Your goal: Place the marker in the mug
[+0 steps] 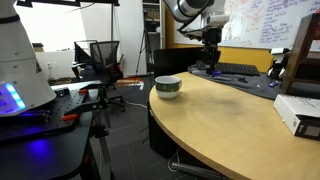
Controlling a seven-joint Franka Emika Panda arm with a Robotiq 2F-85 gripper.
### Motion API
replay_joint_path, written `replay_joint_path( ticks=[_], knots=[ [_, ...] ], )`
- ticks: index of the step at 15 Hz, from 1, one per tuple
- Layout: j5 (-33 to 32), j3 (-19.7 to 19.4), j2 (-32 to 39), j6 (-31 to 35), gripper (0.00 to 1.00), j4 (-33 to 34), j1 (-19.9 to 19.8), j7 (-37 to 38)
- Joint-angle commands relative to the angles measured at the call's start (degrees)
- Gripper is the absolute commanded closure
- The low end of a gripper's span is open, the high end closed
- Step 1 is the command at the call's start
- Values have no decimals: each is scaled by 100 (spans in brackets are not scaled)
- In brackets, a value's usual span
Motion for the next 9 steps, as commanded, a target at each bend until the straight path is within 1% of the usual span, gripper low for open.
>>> replay_joint_path(
  ticks=[1,5,9],
  knots=[
    [-887,-136,-280,-739,95,-79,356,1480],
    [-1688,52,-367,-1729,95,108,393,2927],
    [-2221,250,-320,-3034,95,423,322,3957]
  ],
)
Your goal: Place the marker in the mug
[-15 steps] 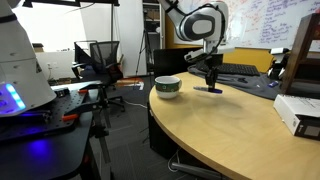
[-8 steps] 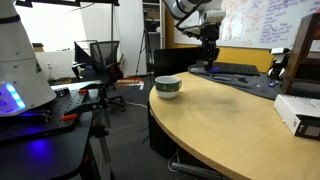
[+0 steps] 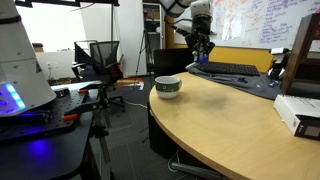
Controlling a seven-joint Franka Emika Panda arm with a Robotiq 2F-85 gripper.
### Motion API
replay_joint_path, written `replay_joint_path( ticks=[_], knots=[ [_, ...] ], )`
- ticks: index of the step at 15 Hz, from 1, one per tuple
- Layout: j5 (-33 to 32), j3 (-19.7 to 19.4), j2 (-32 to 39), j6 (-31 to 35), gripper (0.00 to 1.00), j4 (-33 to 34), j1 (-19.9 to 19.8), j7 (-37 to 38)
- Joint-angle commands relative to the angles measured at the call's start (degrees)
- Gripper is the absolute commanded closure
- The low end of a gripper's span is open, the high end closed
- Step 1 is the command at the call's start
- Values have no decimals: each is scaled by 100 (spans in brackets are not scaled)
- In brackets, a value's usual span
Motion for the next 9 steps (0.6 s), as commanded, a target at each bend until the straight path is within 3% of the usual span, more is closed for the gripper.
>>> replay_joint_path(
  ticks=[1,9],
  knots=[
    [-432,240,28,-1200,95,370,-115,880],
    [-1123,686,565,-3692,95,1298,-176,2474]
  ],
)
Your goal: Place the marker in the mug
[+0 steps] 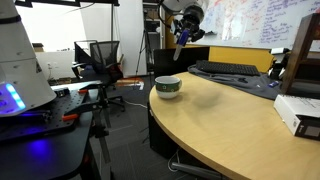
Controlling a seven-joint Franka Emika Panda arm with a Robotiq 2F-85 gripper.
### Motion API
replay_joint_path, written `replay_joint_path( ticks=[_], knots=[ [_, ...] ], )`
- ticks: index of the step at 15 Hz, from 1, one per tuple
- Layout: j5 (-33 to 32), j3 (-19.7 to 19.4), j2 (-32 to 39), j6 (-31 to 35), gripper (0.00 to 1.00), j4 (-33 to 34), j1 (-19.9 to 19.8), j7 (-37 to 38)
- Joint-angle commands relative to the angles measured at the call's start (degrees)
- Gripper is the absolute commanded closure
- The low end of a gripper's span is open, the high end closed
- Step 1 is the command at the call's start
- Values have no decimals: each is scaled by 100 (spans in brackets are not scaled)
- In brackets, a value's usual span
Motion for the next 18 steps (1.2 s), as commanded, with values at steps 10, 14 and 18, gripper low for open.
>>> replay_joint_path(
  ticks=[10,14,18],
  knots=[
    [-775,450,557,-1007,78,675,-278,693],
    [-765,452,621,-1150,95,734,-236,769],
    [-509,594,987,-2075,95,1019,17,1701]
  ],
)
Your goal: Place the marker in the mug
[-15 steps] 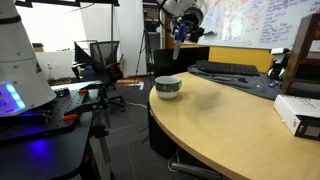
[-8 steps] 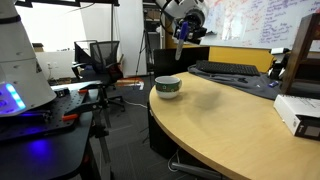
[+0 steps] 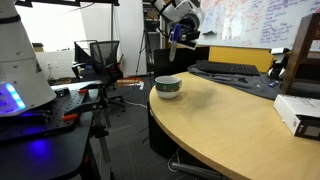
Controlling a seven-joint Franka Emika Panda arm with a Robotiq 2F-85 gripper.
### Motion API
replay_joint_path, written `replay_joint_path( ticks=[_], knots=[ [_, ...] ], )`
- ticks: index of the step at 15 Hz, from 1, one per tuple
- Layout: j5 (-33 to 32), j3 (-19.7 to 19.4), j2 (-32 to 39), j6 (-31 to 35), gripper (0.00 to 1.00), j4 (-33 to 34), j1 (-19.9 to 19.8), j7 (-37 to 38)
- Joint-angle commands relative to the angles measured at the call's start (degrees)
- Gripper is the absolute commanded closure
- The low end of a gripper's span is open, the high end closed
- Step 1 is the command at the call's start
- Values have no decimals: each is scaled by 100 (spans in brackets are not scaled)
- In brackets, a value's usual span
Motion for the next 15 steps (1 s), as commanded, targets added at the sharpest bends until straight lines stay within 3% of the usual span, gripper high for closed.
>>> replay_joint_path(
  ticks=[1,3,7,15],
  knots=[
    [207,149,346,-988,95,400,192,875],
    [367,294,472,-1286,95,512,311,1427],
    [400,535,895,-1086,95,1058,438,1793],
    [424,394,2337,-1650,95,2759,578,1901]
  ],
)
